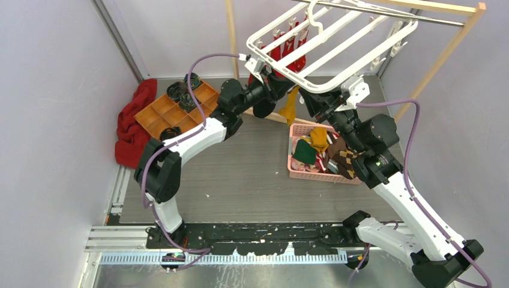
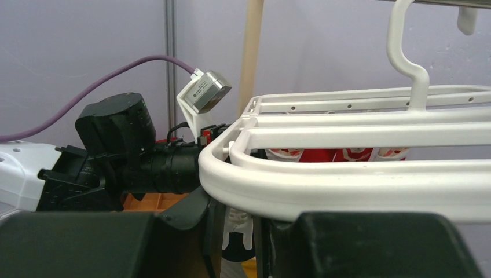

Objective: Clip the socks to the hanger
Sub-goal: Open the clamp at the hanger.

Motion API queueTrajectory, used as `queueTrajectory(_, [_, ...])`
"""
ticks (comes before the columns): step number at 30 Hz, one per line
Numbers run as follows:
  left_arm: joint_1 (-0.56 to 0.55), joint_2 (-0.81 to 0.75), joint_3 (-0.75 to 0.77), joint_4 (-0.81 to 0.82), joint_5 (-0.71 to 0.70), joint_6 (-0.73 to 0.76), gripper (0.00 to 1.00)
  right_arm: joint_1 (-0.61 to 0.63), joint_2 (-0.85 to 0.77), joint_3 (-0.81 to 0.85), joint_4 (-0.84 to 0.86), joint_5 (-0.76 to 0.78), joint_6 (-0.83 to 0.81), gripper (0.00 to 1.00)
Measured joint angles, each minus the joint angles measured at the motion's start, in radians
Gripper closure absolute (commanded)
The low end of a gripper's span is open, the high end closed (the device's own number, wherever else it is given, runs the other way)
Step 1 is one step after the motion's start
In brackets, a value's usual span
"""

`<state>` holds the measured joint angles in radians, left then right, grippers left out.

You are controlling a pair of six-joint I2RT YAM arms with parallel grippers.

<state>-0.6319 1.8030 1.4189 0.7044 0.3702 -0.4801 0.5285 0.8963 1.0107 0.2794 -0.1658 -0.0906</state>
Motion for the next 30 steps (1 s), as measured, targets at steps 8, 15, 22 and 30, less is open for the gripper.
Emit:
queueTrajectory(8, [-0.013,-0.125,-0.169,0.024,0.146,-0.015,1.00,0.000,0.000,0.001,-0.023,0.000,0.034,0.86])
queueTrajectory(15, [-0.020,-0.158,-0.180,0.047,0.270,-0.042,1.00,0.000,-0.004,0.001,-0.031,-0.005,0.045,0.87])
queueTrajectory(22, [-0.021,-0.158,-0.177,0.060,0.396,-0.083,1.00,0.000,-0.019,0.001,-0.043,-0.022,0.048,0.87])
queueTrajectory(30, [-0.017,-0.158,-0.130,0.066,0.499,-0.109,1.00,0.000,-0.028,0.001,-0.053,-0.042,0.048,0.87])
